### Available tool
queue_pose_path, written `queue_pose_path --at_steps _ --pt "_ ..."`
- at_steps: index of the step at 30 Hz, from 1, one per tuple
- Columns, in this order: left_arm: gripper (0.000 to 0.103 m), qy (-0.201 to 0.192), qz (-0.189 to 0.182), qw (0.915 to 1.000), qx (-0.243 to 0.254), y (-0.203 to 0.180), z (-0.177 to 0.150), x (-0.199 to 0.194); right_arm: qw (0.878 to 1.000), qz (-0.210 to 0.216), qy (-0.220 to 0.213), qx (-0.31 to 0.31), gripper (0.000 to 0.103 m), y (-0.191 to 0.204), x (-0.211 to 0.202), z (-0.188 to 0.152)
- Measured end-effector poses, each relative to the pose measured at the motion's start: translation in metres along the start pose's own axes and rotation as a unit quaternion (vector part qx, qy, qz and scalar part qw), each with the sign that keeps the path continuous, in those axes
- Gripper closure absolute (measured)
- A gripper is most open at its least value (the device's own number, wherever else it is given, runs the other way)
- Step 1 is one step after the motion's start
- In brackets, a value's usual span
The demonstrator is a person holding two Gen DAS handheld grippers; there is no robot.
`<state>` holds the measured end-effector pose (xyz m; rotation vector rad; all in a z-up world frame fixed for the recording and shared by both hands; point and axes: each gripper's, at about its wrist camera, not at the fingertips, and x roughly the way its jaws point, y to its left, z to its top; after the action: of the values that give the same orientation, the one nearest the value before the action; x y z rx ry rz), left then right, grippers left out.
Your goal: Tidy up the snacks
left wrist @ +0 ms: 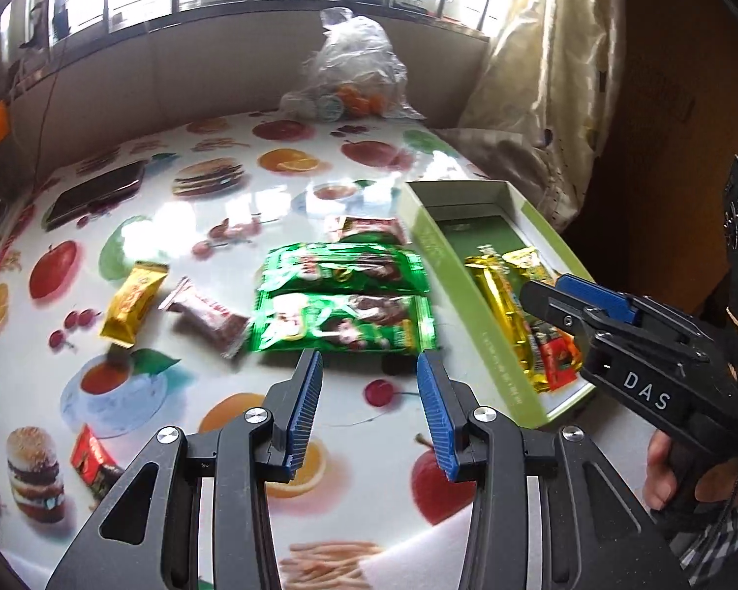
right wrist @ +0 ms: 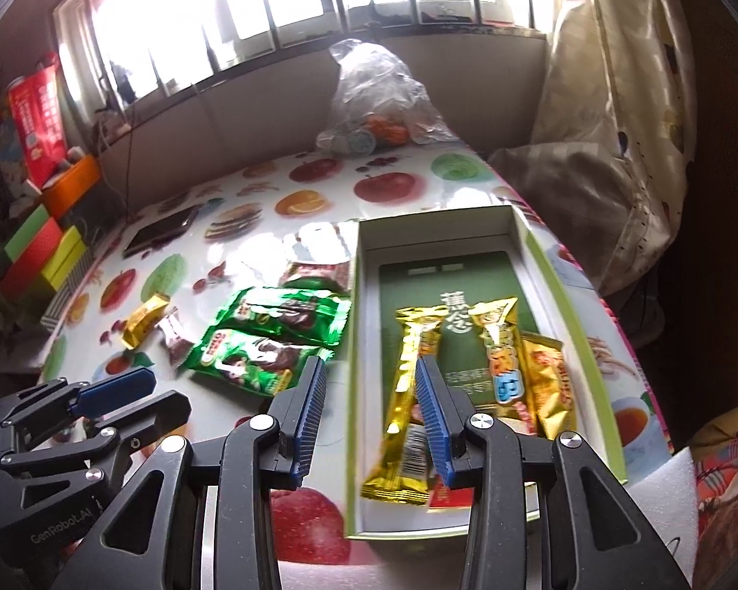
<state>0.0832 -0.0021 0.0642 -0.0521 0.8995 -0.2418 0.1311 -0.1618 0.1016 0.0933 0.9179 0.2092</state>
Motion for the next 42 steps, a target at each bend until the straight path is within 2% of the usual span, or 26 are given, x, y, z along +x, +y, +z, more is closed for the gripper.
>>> queue_pose_path --at_steps 6,16,18,19,25,30,36,42 --pt "0.061 -0.003 0.031 0.9986 -0.042 0.039 -0.011 -0.008 0.999 0.025 0.011 -0.026 0.065 0.022 0.012 0.001" --pt "0.061 0.003 0.088 0.9913 -0.098 0.1 -0.034 -0.02 0.995 0.065 0.04 -0.066 0.056 0.057 0.039 -0.001" --pt "0.052 0.009 0.098 0.9889 -0.112 0.11 -0.04 -0.019 0.993 0.069 0.048 -0.078 0.054 0.065 0.046 -0.002" --pt "0.048 0.01 0.099 0.988 -0.118 0.115 -0.043 -0.02 0.993 0.068 0.053 -0.083 0.053 0.067 0.049 -0.002" --pt "0.048 0.012 0.104 0.9833 -0.149 0.138 -0.057 -0.024 0.99 0.073 0.073 -0.097 0.047 0.075 0.07 0.002" --pt "0.048 0.016 0.109 0.9825 -0.151 0.146 -0.064 -0.028 0.984 0.075 0.094 -0.128 0.047 0.085 0.088 0.004" --pt "0.048 0.023 0.111 0.9798 -0.164 0.156 -0.071 -0.029 0.982 0.085 0.108 -0.132 0.045 0.089 0.108 0.013" --pt "0.048 0.018 0.109 0.9788 -0.172 0.162 -0.072 -0.033 0.979 0.09 0.12 -0.135 0.044 0.093 0.105 0.01"
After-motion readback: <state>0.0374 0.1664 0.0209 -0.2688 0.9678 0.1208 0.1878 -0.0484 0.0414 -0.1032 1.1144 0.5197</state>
